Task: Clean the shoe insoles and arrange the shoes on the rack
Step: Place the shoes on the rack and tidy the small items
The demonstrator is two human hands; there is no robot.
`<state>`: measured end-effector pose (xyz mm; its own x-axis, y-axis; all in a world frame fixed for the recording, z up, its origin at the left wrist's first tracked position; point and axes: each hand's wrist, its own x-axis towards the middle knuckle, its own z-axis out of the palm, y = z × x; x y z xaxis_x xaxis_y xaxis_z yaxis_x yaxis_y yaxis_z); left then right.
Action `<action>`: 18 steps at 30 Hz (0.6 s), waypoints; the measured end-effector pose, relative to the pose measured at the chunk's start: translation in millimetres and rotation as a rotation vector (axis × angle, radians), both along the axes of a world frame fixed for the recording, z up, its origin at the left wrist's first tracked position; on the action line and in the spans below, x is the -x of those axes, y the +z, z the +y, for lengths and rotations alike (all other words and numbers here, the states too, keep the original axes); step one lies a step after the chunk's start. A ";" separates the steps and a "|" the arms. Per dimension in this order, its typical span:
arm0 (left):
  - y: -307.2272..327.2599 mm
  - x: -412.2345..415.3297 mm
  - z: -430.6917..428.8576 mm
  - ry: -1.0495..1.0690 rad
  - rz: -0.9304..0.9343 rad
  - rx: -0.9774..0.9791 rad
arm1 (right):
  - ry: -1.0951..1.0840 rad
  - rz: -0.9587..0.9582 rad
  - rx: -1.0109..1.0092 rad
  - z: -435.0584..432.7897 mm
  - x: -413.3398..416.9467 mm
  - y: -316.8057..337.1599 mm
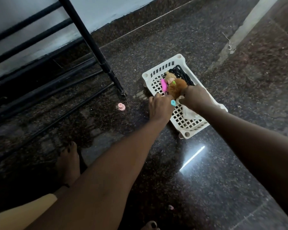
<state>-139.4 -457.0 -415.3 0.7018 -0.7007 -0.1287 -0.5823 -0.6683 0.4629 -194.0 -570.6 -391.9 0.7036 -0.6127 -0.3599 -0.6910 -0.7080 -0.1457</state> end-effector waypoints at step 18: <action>-32.6 -66.5 101.5 0.563 0.071 0.190 | 0.327 0.010 -0.117 85.4 -92.7 8.8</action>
<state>-72.9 -355.6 -447.9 0.9661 -0.2391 -0.0975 -0.1262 -0.7667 0.6294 -101.3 -485.2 -383.1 0.8523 -0.3093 -0.4218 -0.4318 -0.8712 -0.2335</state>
